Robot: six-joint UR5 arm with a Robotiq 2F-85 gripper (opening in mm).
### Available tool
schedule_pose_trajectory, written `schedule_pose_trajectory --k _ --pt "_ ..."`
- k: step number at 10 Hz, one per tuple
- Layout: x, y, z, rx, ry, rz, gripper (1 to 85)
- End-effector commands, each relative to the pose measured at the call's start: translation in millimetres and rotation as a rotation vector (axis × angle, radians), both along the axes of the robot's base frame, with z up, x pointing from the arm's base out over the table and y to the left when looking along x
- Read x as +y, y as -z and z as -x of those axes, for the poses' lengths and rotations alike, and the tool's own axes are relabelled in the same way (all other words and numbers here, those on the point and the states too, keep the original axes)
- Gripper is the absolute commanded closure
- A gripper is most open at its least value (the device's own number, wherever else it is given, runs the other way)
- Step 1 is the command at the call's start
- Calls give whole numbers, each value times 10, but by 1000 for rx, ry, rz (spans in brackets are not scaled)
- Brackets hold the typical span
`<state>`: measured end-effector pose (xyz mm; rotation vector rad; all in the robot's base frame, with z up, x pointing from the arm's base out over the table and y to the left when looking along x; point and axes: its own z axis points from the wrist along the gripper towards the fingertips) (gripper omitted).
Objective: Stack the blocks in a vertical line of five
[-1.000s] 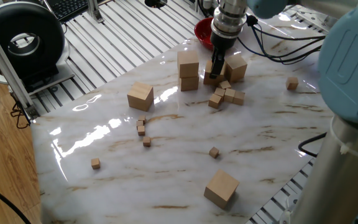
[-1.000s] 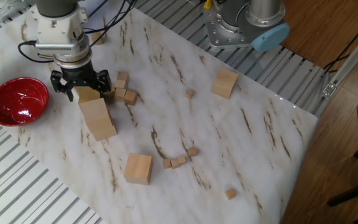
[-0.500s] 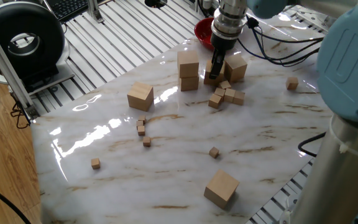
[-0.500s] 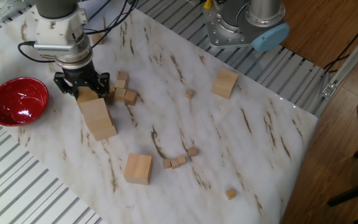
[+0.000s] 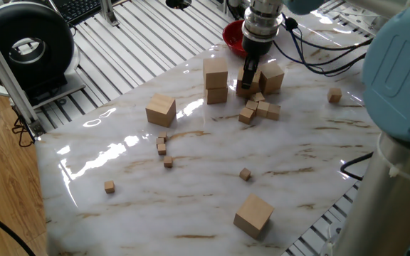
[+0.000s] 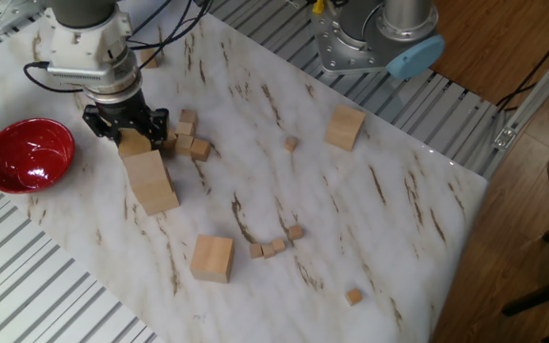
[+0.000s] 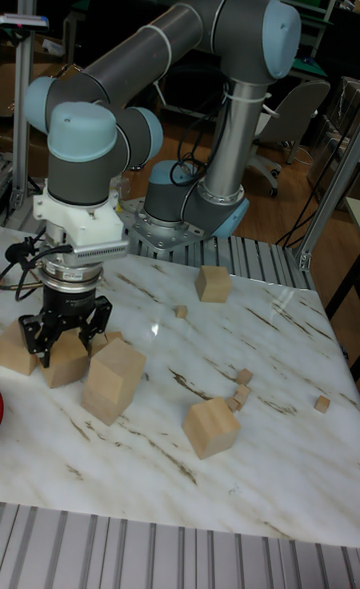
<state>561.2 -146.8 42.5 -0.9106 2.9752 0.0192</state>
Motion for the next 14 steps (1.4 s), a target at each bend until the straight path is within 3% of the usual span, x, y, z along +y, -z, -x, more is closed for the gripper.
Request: schedule_pose_trajectory --k 1,2,4,6,7,11,14 --pt "-51 -210 -41 5 -26 48 417" --pt "3 -290 -59 5 -40 44 410" --pt "-27 -509 -136 -15 -98 100 410" --pt "70 -662 -156 -33 -145 93 407" --pt "56 -742 -155 -46 -166 110 407" --pt "180 -1078 -22 -69 -169 129 420" --pt "231 -1221 21 -95 -157 147 433"
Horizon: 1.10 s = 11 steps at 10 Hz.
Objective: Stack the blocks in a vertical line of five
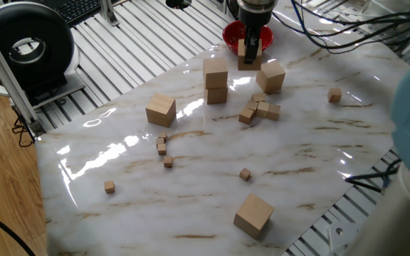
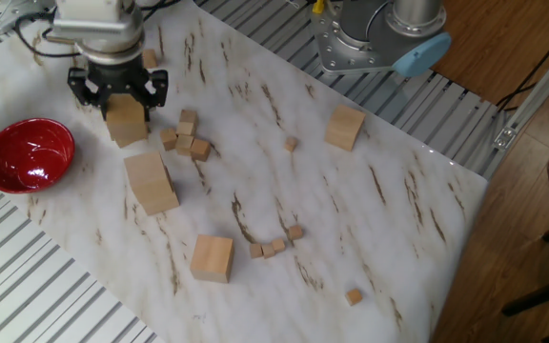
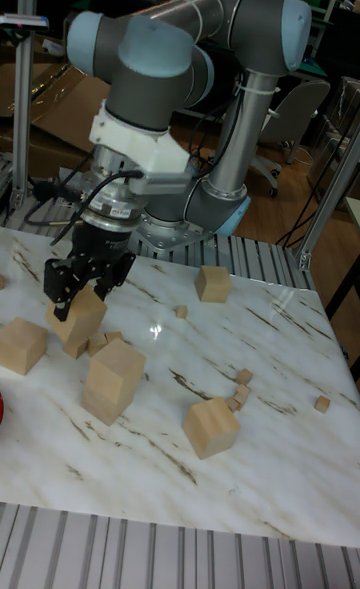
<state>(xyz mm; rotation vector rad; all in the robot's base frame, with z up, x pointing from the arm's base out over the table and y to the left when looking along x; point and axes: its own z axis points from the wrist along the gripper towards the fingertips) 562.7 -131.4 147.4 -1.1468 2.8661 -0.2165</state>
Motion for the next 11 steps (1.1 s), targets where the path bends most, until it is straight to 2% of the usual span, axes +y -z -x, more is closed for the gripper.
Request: schedule_pose_trajectory --k 1,3,5,6,9,11 --pt "60 -201 56 -45 6 8 437" --pt "-9 -215 31 -54 -11 38 447" --pt "-144 -248 -24 -69 -49 96 453" --pt "-175 -252 -4 -63 -40 107 460" --pt "-150 -240 35 -47 -44 97 473" --pt "-173 -244 44 -41 -57 108 480"
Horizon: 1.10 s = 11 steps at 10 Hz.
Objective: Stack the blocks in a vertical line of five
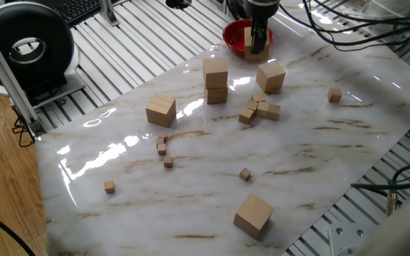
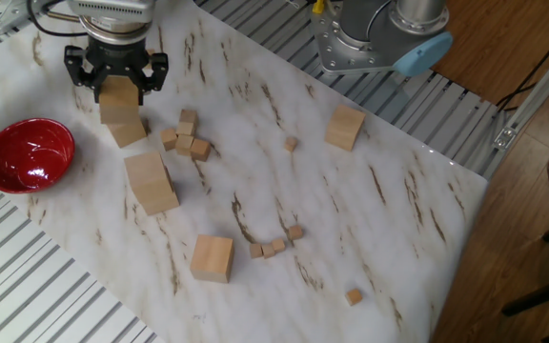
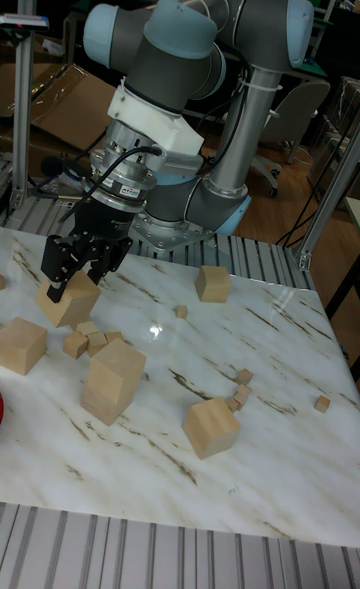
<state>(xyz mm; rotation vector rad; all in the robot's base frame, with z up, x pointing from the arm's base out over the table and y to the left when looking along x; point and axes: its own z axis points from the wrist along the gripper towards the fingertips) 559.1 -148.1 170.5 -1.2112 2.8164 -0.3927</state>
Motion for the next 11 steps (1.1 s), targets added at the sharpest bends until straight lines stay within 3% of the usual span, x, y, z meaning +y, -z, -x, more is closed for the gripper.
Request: schedule_pose_trajectory --k 1,3,6,9,11 --pt "-37 -21 0 1 -15 14 490" --pt "49 -8 -36 -15 -5 -22 490" --pt "17 -10 -8 -5 -1 -10 500" --pt "231 -203 288 54 51 -102 507" --pt "360 -375 349 61 71 -119 507"
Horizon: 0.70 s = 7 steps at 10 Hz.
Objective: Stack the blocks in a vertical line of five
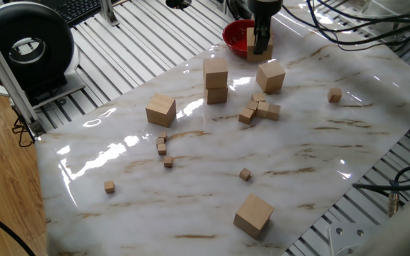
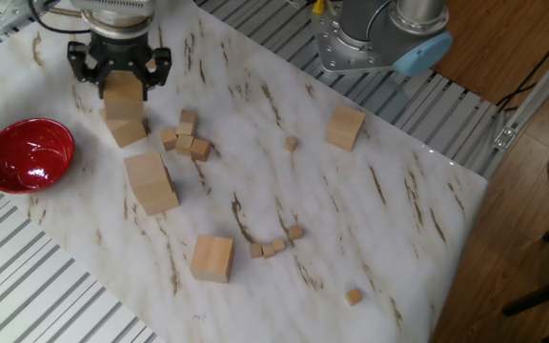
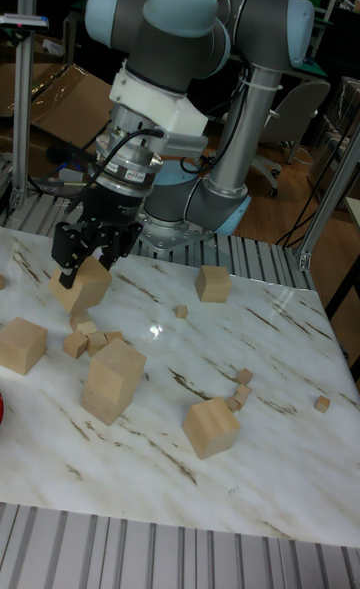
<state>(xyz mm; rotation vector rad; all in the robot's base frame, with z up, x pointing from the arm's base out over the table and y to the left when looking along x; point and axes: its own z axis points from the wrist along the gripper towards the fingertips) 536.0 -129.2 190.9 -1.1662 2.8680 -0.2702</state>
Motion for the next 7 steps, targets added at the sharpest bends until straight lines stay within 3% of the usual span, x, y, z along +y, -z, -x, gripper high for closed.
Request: schedule_pose_trajectory --k 1,4,7 --pt "275 -194 87 17 48 -64 507" --pt "522 -217 -67 15 88 -61 517" --pt "459 -65 -297 -12 47 1 523"
